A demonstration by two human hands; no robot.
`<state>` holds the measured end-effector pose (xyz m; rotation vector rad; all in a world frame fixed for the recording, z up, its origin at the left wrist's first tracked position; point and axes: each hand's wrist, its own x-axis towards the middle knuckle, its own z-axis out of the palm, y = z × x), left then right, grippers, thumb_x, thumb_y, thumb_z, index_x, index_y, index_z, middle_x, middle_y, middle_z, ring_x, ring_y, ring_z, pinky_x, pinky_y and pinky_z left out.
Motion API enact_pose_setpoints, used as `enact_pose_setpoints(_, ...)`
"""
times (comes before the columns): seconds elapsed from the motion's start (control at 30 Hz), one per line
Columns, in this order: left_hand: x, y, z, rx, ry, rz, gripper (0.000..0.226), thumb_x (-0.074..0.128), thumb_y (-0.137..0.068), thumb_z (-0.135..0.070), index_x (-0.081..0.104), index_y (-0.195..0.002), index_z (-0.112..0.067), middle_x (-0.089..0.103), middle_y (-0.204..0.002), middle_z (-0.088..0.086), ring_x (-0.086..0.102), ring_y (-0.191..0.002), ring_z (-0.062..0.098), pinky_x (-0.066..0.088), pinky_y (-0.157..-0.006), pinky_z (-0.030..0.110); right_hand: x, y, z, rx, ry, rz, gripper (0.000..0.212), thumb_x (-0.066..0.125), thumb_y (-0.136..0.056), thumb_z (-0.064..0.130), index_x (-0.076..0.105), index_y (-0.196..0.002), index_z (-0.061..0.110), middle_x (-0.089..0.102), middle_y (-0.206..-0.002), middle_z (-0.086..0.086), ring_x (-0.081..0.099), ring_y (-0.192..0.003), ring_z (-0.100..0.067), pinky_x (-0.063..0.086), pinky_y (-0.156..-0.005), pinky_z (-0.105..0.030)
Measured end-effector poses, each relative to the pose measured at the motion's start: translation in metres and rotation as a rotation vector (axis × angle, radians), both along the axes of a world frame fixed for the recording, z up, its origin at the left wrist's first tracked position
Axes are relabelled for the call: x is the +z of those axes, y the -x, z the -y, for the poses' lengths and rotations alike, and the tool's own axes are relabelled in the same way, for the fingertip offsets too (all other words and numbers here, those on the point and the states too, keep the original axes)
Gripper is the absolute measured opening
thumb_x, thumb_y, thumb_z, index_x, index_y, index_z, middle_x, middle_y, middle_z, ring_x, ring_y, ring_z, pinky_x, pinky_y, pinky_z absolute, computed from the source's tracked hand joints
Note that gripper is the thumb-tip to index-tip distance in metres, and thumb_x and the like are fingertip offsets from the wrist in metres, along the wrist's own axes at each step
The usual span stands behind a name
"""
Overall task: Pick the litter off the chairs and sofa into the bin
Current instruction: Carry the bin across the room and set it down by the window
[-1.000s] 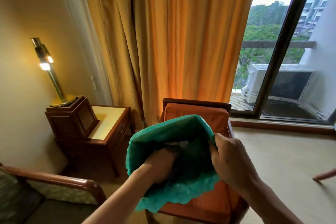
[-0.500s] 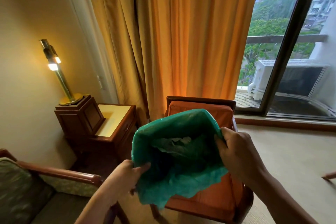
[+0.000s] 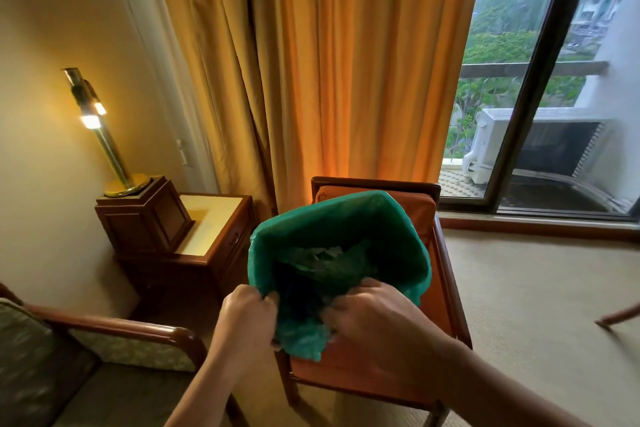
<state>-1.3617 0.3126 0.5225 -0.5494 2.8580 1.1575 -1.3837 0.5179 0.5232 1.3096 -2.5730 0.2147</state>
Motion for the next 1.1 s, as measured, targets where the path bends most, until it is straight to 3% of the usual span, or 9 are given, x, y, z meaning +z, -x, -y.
enact_pose_setpoints(0.17,0.007,-0.006,0.006,-0.328,0.468,-0.056,0.033,0.059,-0.095,-0.035,0.058,-0.125,-0.021,0.02,-0.068,-0.008,0.034,-0.068,0.006,0.039,-0.064,0.017,-0.003,0.017,-0.042,-0.134,-0.104,-0.019,0.015,0.071,-0.085,0.035,0.069,-0.099,0.033,0.074,-0.085,0.013,0.072,-0.079,-0.004,0.06,-0.078,-0.027)
enact_pose_setpoints(0.37,0.005,0.0,0.015,-0.039,0.04,0.055,0.027,0.049,-0.102,-0.026,0.06,-0.109,-0.002,0.052,-0.074,-0.005,0.057,-0.052,0.008,0.046,-0.046,0.009,-0.002,0.01,-0.047,-0.158,-0.014,-0.156,0.013,0.079,-0.074,0.029,0.071,-0.084,0.031,0.075,-0.077,0.015,0.072,-0.072,-0.004,0.058,-0.072,-0.027)
enact_pose_setpoints(0.43,0.004,-0.005,0.018,0.009,0.286,-0.078,0.049,0.046,-0.097,-0.05,0.053,-0.125,-0.01,0.065,-0.1,0.001,0.069,-0.081,0.004,0.058,-0.075,0.021,-0.006,0.007,-0.043,-0.17,0.024,-0.156,0.005,0.068,-0.079,0.03,0.07,-0.083,0.031,0.074,-0.077,0.016,0.071,-0.073,-0.003,0.056,-0.074,-0.025)
enact_pose_setpoints(0.53,0.01,-0.017,0.011,0.005,0.581,-0.515,0.099,0.047,-0.079,-0.074,0.019,-0.154,-0.016,0.032,-0.154,0.005,0.03,-0.143,0.026,0.021,-0.116,0.046,-0.01,0.003,-0.036,-0.208,0.112,-0.119,0.027,0.046,-0.088,0.043,0.071,-0.084,0.033,0.074,-0.079,0.019,0.07,-0.075,0.001,0.052,-0.077,-0.022)
enact_pose_setpoints(0.67,0.003,-0.018,-0.01,-0.69,0.568,-0.643,0.056,0.049,-0.089,-0.062,0.045,-0.137,-0.033,0.066,-0.12,-0.014,0.063,-0.103,0.0,0.054,-0.091,0.029,-0.007,-0.001,-0.024,-0.218,0.142,-0.128,0.03,0.044,-0.088,0.043,0.072,-0.083,0.032,0.074,-0.077,0.018,0.069,-0.073,-0.001,0.054,-0.072,-0.024)
enact_pose_setpoints(0.77,-0.009,-0.013,0.005,-0.835,0.639,-0.567,0.019,0.072,-0.081,-0.04,0.065,-0.096,-0.031,0.074,-0.079,-0.016,0.069,-0.065,-0.002,0.061,-0.063,0.024,-0.005,-0.004,-0.02,-0.23,0.13,-0.152,0.019,0.053,-0.086,0.036,0.071,-0.082,0.031,0.074,-0.076,0.017,0.069,-0.071,-0.003,0.054,-0.072,-0.025)
enact_pose_setpoints(0.93,-0.017,-0.001,0.053,-0.75,0.706,-0.744,0.033,0.074,-0.073,-0.055,0.071,-0.101,-0.037,0.071,-0.11,-0.02,0.064,-0.11,0.003,0.032,-0.108,0.029,-0.001,-0.004,-0.025,-0.281,0.131,-0.173,0.007,0.067,-0.081,0.035,0.072,-0.081,0.03,0.074,-0.075,0.016,0.069,-0.07,-0.003,0.048,-0.074,-0.021)
enact_pose_setpoints(1.0,-0.013,-0.003,0.061,-0.531,0.474,-0.665,0.055,0.057,-0.08,-0.069,0.058,-0.126,-0.04,0.05,-0.144,-0.015,0.041,-0.136,0.009,0.025,-0.114,0.039,0.001,-0.006,-0.024,-0.31,0.155,-0.193,0.024,0.05,-0.084,0.04,0.07,-0.078,0.03,0.073,-0.073,0.016,0.068,-0.068,-0.003,0.044,-0.073,-0.02)
enact_pose_setpoints(1.1,0.012,-0.005,0.045,-0.11,-0.321,-0.373,0.062,0.058,-0.09,-0.055,0.04,-0.145,-0.031,0.052,-0.14,-0.002,0.059,-0.106,0.01,0.059,-0.079,0.03,0.004,-0.007,-0.021,-0.339,0.162,-0.218,0.019,0.054,-0.083,0.04,0.068,-0.075,0.029,0.072,-0.07,0.015,0.066,-0.065,-0.004,0.041,-0.07,-0.019)
